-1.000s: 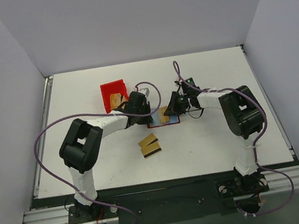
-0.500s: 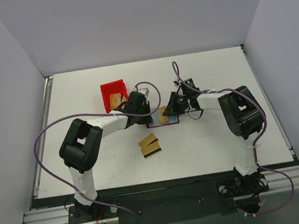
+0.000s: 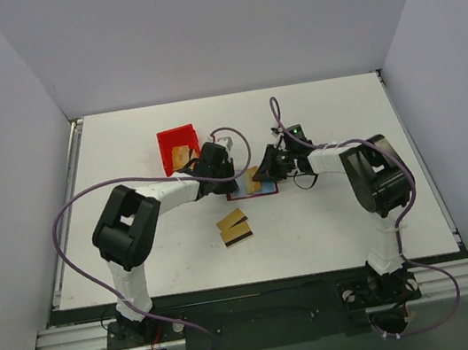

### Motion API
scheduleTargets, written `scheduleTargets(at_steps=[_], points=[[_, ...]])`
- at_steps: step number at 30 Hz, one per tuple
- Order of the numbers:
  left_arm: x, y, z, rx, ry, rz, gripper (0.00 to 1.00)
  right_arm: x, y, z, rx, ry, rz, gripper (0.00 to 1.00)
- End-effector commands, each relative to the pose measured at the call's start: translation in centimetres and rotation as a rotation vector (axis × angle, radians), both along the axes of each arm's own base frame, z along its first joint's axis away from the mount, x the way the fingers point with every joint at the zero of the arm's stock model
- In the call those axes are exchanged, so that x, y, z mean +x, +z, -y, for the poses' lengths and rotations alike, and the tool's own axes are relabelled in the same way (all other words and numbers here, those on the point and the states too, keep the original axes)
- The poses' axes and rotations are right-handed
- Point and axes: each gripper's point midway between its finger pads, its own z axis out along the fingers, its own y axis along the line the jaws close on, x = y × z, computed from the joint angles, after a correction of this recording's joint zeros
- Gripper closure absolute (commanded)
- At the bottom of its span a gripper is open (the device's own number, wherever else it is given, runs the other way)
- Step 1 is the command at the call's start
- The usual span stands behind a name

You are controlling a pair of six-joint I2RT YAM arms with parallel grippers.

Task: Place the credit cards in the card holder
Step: Insert the credit card into the card holder.

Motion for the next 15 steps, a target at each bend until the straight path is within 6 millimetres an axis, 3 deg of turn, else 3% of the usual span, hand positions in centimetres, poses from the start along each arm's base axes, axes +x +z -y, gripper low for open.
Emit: scheduleTargets(at_steps=[1, 4, 10, 15], points=[[0.5, 0.2, 0.3, -0.002, -0.013, 0.007, 1.0, -2.1, -2.8, 0.3, -0.08, -0.003, -0.071, 1.0], [0.4, 0.3, -0.1, 0.012, -0.003, 0.011, 1.0, -1.9, -3.1, 0.6, -0.091, -0.019, -0.081, 1.0], [1.5, 1.2, -3.1, 0.014, 0.104, 0.038, 1.0, -2.2, -3.4, 0.8, -0.102, -0.015, -0.093, 1.0], [2.2, 1.3, -4.0, 0.014, 0.127, 0.038, 0.96, -2.3, -3.5, 0.9, -0.106, -0.015, -0.097, 1.0]])
